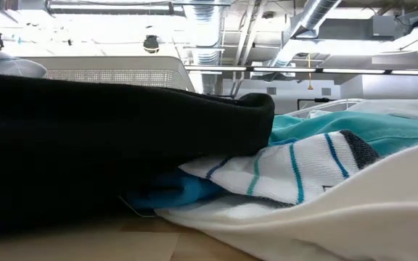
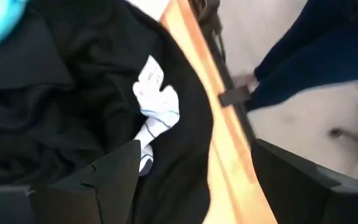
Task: Pick & Place Cloths
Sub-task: Put the white and blue sock into the middle transparent bin
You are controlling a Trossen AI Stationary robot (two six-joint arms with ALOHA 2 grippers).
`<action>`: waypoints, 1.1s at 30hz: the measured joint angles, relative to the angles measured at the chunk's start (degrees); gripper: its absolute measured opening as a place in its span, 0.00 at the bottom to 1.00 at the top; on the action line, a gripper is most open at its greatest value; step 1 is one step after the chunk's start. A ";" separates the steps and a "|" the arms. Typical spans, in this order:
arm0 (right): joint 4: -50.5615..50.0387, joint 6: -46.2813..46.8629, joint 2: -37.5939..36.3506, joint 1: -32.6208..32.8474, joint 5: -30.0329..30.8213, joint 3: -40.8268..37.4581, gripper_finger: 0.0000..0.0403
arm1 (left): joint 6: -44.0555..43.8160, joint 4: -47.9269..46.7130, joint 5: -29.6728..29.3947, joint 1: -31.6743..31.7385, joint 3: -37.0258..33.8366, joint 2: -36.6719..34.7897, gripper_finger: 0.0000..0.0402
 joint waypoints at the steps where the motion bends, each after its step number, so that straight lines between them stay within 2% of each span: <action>1: 0.00 0.00 0.00 0.23 0.00 0.00 0.68 | 0.52 0.98 -0.14 -0.29 -1.12 0.93 0.71; 11: -0.13 2.99 0.00 1.32 0.01 0.00 0.68 | 5.08 21.50 -0.62 -0.01 -13.37 6.42 0.71; 15: -0.13 2.99 0.00 1.49 -0.01 0.00 0.68 | 6.50 23.89 -4.49 -0.01 -16.23 8.59 0.71; 22: -0.13 2.99 0.00 1.44 0.06 0.00 0.68 | 6.62 24.16 -6.00 0.02 -18.75 13.67 0.69; 25: -0.13 2.99 0.00 1.44 0.08 0.00 0.68 | 6.53 24.33 -6.04 0.06 -18.75 15.21 0.58; 28: -0.14 2.99 0.00 1.44 0.08 0.00 0.68 | 5.72 24.39 -6.08 0.06 -18.75 15.69 0.38; 31: -0.21 2.98 0.00 1.44 0.10 0.00 0.68 | 3.39 24.44 -6.00 0.74 -18.75 14.65 0.13; 33: -0.42 2.97 0.00 1.44 0.14 0.00 0.68 | 0.72 24.52 -5.46 1.64 -18.75 12.88 0.04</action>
